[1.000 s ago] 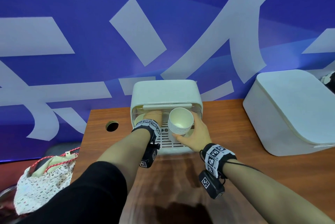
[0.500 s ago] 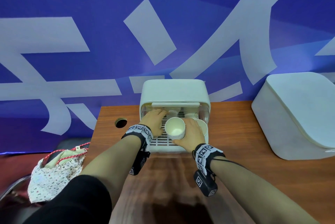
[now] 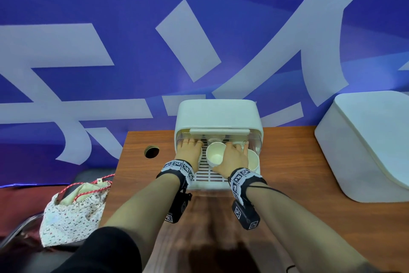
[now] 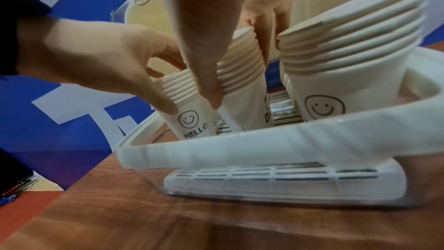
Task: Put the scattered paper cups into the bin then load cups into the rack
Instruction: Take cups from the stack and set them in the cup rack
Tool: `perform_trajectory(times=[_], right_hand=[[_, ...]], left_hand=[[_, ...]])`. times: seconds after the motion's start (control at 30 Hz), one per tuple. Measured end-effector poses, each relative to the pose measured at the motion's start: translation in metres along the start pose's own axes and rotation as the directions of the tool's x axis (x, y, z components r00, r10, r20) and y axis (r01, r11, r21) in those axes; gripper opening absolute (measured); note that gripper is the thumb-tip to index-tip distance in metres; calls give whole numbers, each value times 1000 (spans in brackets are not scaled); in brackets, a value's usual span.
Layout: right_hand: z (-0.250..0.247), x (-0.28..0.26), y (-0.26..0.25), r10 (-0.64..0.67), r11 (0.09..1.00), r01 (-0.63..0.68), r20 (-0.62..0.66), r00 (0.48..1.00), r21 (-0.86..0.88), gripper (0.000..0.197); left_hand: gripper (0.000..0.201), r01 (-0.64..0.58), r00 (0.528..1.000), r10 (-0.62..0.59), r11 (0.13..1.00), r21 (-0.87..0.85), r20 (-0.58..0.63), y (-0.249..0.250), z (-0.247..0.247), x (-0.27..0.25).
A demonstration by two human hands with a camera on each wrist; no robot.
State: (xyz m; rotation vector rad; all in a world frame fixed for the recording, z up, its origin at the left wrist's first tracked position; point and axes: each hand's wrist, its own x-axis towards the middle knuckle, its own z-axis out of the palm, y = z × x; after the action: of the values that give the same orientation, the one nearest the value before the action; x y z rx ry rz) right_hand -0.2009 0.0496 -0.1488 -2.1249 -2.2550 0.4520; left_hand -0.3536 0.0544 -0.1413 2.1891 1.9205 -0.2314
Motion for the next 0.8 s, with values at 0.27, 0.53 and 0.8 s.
perform_trajectory(times=[0.27,0.53,0.8], right_hand=[[-1,16,-9,18,1000,-18,33,999,-23,81],[3,13,-5,-1,1000,0,26,1000,21,105],[-4,-19,32,-22,983,49,-151,988,174,70]], left_hand=[[65,-17,999,16,999,-37,-44,-6,4,6],[81,-35,994,28,997,-66,-108,2,5,0],[49,-295,932,250,944,-148,-263,37,-7,4]])
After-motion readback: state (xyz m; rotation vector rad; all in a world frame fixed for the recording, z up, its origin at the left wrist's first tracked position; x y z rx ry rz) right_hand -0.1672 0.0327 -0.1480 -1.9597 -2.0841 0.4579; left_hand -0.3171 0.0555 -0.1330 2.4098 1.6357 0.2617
